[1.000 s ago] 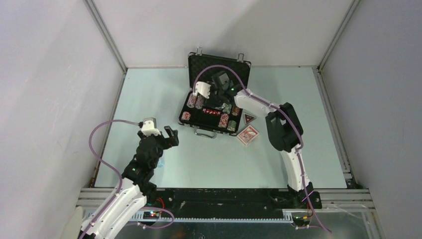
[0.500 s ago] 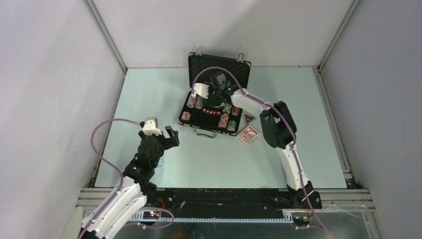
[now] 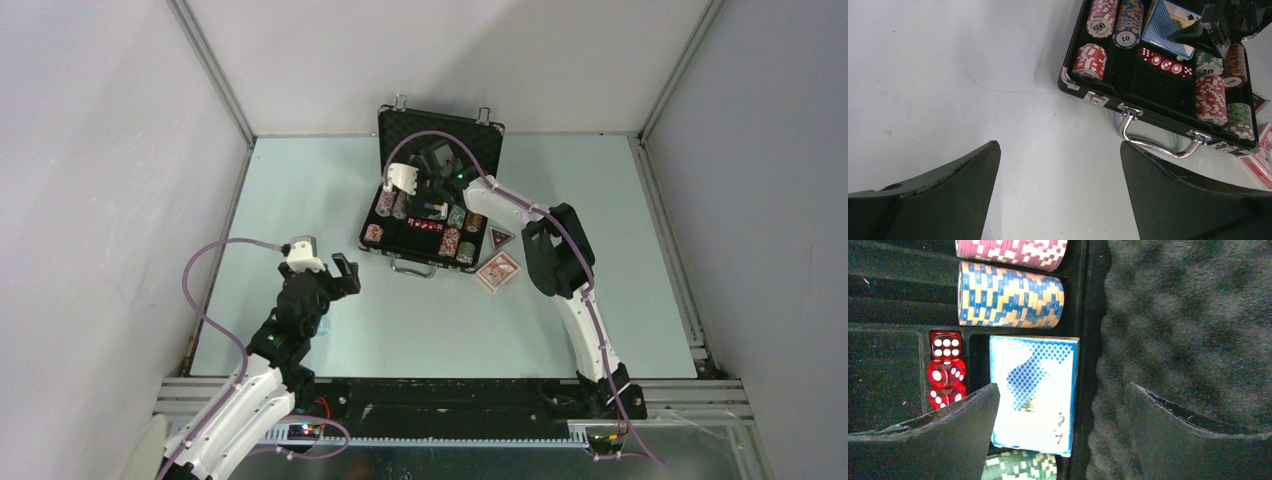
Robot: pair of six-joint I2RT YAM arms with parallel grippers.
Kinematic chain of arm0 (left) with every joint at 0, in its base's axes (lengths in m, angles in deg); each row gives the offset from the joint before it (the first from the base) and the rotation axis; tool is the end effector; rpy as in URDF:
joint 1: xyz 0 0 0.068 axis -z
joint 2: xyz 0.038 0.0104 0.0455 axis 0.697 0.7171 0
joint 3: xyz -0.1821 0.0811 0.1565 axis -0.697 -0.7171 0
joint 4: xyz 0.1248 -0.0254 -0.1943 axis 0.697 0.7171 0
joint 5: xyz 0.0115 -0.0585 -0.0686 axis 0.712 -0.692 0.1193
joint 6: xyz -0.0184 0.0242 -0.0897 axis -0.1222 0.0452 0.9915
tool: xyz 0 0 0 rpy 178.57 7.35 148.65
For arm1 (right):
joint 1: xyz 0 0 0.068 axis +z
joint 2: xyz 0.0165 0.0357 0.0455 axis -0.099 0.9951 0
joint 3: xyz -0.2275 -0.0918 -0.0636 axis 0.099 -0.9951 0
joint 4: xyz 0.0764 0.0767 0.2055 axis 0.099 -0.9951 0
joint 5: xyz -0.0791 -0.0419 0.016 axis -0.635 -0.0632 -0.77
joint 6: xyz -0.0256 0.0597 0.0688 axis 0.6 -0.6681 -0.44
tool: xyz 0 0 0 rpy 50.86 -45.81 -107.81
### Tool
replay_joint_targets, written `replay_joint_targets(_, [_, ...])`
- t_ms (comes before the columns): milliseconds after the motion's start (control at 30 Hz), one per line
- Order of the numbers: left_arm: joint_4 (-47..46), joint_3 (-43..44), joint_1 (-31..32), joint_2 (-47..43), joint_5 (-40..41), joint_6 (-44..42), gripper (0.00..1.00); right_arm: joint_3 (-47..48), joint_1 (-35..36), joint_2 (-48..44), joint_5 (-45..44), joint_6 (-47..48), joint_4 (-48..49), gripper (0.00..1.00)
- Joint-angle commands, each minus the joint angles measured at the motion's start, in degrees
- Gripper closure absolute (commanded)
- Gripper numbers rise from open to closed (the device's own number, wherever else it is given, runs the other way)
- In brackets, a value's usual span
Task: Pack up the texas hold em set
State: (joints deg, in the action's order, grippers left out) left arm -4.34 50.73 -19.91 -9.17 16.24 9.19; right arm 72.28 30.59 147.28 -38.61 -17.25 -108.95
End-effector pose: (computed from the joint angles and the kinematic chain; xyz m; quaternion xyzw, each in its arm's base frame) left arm 0.1744 -0.0477 0.1833 -0.0809 0.8040 -0.0997 0.5806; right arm 0.4114 0.3163 0.1573 -0.6507 0.6467 0.0125 0.3978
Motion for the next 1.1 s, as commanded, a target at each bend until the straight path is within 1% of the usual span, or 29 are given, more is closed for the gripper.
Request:
replay_joint_targets(0, [-1.70,0.63,0.16,0.11,0.25,-1.15,0.03,3.35,0.15,-1.47,0.95,-2.11,1.43,0.03])
replay_joint_targets(67, [-1.68,0.61,0.17,0.03,0.17,-1.11,0.03,3.38,0.09,-1.97,0.84,-2.76,1.73,0.03])
replay_joint_targets(100, [-1.68,0.60,0.21,0.02,0.16,-1.15,0.03,3.46,0.15,-2.03,0.47,-3.44,2.13,0.04])
replay_joint_targets(167, [-1.70,0.65,0.17,-0.06,0.21,-1.11,0.03,3.76,-0.19,-2.06,0.23,-4.74,2.78,0.11])
replay_joint_targets(200, [-1.72,0.67,0.16,-0.06,0.19,-1.10,0.03,3.81,-0.40,-1.97,-0.38,-6.04,3.21,0.22])
replay_joint_targets(233, [-1.73,0.63,0.16,-0.07,0.22,-1.10,0.03,3.89,-0.54,-1.89,-0.79,-6.68,4.39,0.29])
replay_joint_targets(267, [-1.69,0.67,0.16,-0.11,0.22,-1.10,0.03,3.92,-0.75,-1.66,-1.47,-7.49,4.89,0.43])
replay_joint_targets(300, [-1.72,0.67,0.18,-0.14,0.23,-1.15,0.03,3.88,-0.89,-1.56,-1.78,-7.80,5.69,0.49])
replay_joint_targets(333, [-1.73,0.63,0.22,-0.19,0.24,-1.11,0.03,3.83,-1.08,-1.34,-2.57,-8.48,6.20,0.57])
replay_joint_targets(367, [-1.73,0.61,0.18,-0.17,0.24,-1.11,0.03,3.85,-1.19,-1.18,-2.94,-8.82,7.09,0.61])
replay_joint_targets(400, [-1.69,0.59,0.17,-0.16,0.24,-1.10,0.03,3.82,-1.37,-0.93,-3.57,-9.57,7.52,0.68])
replay_joint_targets(500, [-1.70,0.67,0.16,-0.05,0.28,-1.10,0.03,3.87,-1.85,-0.50,-3.53,-10.52,8.64,0.74])
replay_joint_targets(633, [-1.69,0.74,0.17,0.18,0.44,-1.10,0.03,4.72,-1.77,1.05,-4.17,-9.31,7.49,0.82])
replay_joint_targets(833, [-1.65,0.66,0.16,-0.08,0.54,-1.06,0.03,4.28,-1.06,3.12,-5.08,-6.76,3.71,1.00])
replay_joint_targets(1067, [-1.65,0.68,0.15,0.19,0.35,-1.10,0.03,-2.87,0.82,2.63,-5.86,-6.42,6.18,1.00])
